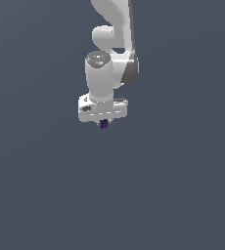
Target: Pick up the object and move it to a goal position.
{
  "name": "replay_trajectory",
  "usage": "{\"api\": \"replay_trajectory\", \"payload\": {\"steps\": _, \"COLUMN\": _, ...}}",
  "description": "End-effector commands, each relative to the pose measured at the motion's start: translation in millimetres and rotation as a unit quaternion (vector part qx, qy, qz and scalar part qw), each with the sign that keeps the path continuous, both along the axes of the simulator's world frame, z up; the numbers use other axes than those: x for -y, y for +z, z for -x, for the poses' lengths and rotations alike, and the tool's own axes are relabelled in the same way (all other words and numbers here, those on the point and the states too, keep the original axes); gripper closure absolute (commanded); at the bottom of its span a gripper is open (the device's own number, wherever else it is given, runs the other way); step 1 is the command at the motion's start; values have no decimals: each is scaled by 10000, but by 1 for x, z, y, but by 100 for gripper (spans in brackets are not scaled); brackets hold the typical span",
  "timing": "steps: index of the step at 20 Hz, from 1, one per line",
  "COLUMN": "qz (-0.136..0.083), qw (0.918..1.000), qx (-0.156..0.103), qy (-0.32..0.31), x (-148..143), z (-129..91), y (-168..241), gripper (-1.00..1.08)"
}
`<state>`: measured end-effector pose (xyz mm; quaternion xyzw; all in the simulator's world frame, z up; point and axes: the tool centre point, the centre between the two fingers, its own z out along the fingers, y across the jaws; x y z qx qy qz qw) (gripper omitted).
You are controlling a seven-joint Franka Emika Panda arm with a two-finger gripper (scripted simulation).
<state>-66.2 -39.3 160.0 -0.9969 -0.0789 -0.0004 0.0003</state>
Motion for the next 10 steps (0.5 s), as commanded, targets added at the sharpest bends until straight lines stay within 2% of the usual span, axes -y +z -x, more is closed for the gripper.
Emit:
{"api": "replay_trajectory", "payload": {"steps": 1, "qz": -1, "qw": 10000, "qx": -3, "qy": 4, "x": 6, "z": 4, "y": 11, "gripper": 108}}
{"api": "replay_trajectory", "payload": {"steps": 10, "qz": 1, "qw": 10000, "qx": -4, "qy": 4, "x": 14, "z": 7, "y": 24, "gripper": 108}}
